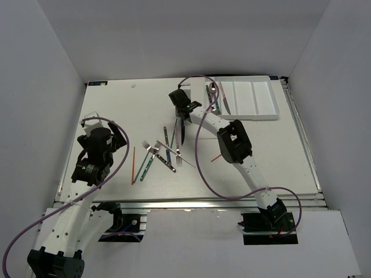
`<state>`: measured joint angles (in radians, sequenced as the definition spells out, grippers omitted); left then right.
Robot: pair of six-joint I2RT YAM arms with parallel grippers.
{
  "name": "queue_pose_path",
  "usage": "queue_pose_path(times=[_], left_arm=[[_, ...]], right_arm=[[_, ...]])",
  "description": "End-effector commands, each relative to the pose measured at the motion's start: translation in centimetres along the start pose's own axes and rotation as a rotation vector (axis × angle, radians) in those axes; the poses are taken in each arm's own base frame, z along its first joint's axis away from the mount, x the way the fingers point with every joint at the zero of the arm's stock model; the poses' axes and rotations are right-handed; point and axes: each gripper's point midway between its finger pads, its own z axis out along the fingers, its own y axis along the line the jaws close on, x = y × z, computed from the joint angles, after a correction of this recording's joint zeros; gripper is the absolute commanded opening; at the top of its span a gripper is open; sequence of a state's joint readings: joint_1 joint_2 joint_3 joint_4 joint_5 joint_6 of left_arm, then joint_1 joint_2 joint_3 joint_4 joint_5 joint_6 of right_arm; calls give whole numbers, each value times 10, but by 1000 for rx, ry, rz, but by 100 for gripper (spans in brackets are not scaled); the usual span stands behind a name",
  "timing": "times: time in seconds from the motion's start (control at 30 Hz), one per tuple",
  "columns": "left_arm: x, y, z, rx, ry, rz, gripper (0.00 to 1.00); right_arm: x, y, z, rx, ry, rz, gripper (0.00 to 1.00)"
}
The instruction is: Sort the eating utensils into containers
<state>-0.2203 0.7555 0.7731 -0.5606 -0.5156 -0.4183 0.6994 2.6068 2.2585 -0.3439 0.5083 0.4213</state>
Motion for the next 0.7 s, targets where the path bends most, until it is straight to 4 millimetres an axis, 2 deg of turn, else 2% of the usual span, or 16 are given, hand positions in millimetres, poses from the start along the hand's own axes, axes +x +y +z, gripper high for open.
queue_pose_path(times=[0.0, 0.03, 0.07, 0.2, 0.23, 0.3, 0.33, 0.4, 0.43, 0.47, 0.53, 0.57, 0.63, 0.67], left_arm=[[0, -2, -2, 19, -9, 1, 98], [-1, -2, -2, 20, -10, 0, 98], [-1, -3, -2, 20, -11, -1, 98], [-1, -3, -2, 21, -10, 0, 98], [0, -2, -2, 18, -9, 0, 98], [0, -2, -2, 16, -10, 0, 98], [-1, -2, -2, 17, -11, 0, 98], [0, -1, -2, 15, -11, -1, 98], [0, -1, -2, 13, -10, 0, 98], [0, -1, -2, 13, -10, 0, 98], [0, -1, -1, 11, -8, 1, 98], [0, -1, -1, 9, -9, 1, 98], [1, 0, -1, 7, -7, 3, 98], [0, -1, -1, 8, -9, 1, 98]], right_arm=[[18, -23, -13, 40, 105, 26, 8], [10, -24, -19, 29, 95, 53, 4], [11, -27, -17, 25, 96, 71, 0], [-16, -24, -21, -52, 71, 138, 0], [-27, -17, -28, -104, 64, 152, 0], [-48, -17, -35, -160, 31, 186, 0], [-68, -13, -50, -207, 2, 199, 0], [-90, -20, -61, -246, -35, 210, 0], [-110, -17, -77, -305, -61, 229, 0], [-121, -28, -80, -324, -68, 248, 0], [-143, -35, -95, -392, -80, 287, 0], [-153, -54, -94, -382, -90, 309, 0], [-164, -73, -99, -366, -113, 313, 0], [-172, -92, -95, -342, -133, 320, 0]])
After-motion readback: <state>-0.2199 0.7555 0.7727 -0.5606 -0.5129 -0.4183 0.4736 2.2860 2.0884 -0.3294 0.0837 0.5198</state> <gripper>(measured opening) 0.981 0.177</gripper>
